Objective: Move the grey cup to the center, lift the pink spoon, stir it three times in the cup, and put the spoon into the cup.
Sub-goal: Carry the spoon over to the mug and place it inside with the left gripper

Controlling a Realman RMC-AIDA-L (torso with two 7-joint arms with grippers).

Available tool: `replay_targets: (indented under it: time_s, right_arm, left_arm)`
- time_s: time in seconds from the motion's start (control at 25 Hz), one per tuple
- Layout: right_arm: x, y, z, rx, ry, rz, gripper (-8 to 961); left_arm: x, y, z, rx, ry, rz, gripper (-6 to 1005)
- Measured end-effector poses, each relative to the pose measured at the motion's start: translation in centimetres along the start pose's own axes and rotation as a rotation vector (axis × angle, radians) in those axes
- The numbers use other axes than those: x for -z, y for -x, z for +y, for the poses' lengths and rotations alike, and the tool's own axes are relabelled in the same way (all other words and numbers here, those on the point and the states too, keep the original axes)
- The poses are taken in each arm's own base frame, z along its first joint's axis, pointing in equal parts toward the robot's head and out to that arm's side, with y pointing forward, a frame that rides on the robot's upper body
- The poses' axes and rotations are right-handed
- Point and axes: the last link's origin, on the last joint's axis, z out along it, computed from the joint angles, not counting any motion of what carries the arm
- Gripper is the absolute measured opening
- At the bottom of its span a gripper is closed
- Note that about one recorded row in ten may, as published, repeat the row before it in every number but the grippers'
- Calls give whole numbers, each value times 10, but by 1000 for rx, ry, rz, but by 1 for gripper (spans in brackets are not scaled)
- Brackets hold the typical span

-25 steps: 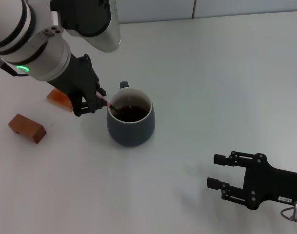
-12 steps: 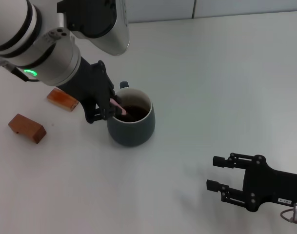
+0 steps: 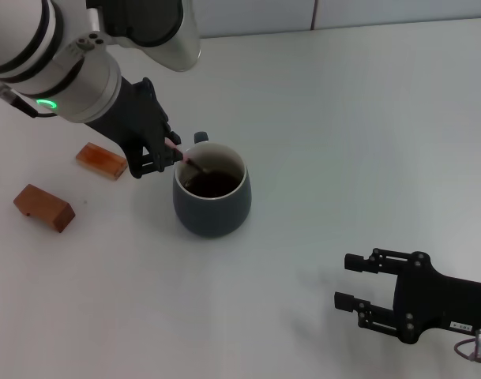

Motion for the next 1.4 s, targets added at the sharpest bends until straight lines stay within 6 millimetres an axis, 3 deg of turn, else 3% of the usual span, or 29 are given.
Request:
replay_targets:
  time_s: [1.12, 1.2, 1.28, 1.4]
  right_arm:
    - [-1, 1, -1, -6, 4, 0, 602]
    - [-2, 2, -2, -5, 5, 0, 602]
    - [-2, 2, -2, -4, 5, 0, 603]
    - [-2, 2, -2, -2, 4, 2, 603]
  left_arm:
    - [-4, 0, 8, 19, 67, 22, 193]
    - [9, -5, 8, 18, 69, 118, 404]
    - [16, -7, 8, 20, 70, 173, 474]
    - [46, -9, 4, 58, 65, 441, 578]
